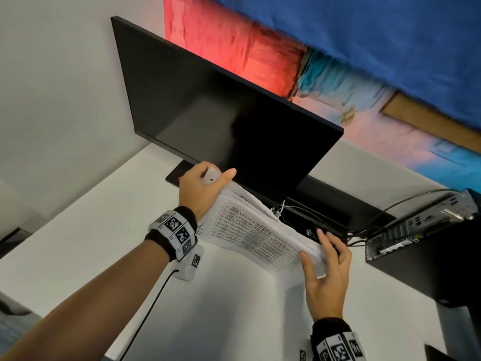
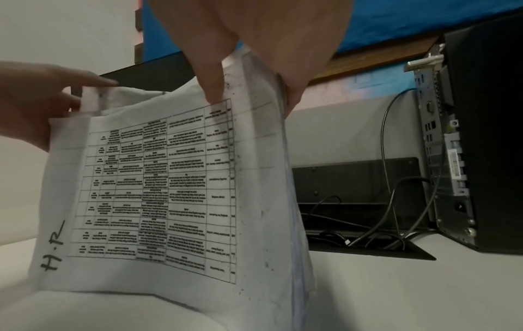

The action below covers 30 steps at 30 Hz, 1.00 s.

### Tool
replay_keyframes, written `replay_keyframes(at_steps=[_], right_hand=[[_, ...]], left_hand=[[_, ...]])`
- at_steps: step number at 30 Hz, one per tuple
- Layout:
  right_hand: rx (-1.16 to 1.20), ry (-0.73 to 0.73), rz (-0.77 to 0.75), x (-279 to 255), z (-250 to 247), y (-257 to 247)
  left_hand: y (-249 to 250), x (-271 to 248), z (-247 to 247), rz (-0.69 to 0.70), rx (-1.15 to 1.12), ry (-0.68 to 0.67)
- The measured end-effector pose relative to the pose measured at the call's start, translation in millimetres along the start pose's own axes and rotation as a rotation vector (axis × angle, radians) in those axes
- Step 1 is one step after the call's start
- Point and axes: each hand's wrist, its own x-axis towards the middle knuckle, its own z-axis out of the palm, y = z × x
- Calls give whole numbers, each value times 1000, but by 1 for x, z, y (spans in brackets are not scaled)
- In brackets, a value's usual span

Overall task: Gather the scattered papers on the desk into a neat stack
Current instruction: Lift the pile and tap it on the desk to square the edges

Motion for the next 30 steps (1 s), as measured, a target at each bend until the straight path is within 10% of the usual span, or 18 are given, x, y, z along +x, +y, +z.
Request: replay_keyframes(at_steps=[9, 17, 23, 30], right_hand=[[81, 37, 136, 6, -6, 16], [419, -120, 824, 9, 15, 53], [542, -11, 773, 13, 11, 39], [450, -31, 746, -2, 9, 31]], left_hand=[[-22, 19, -12, -22, -81, 71], [-56, 19, -20, -265, 41, -499], [-57, 3, -18, -340, -177, -138], [-34, -7, -13, -256, -216, -83]])
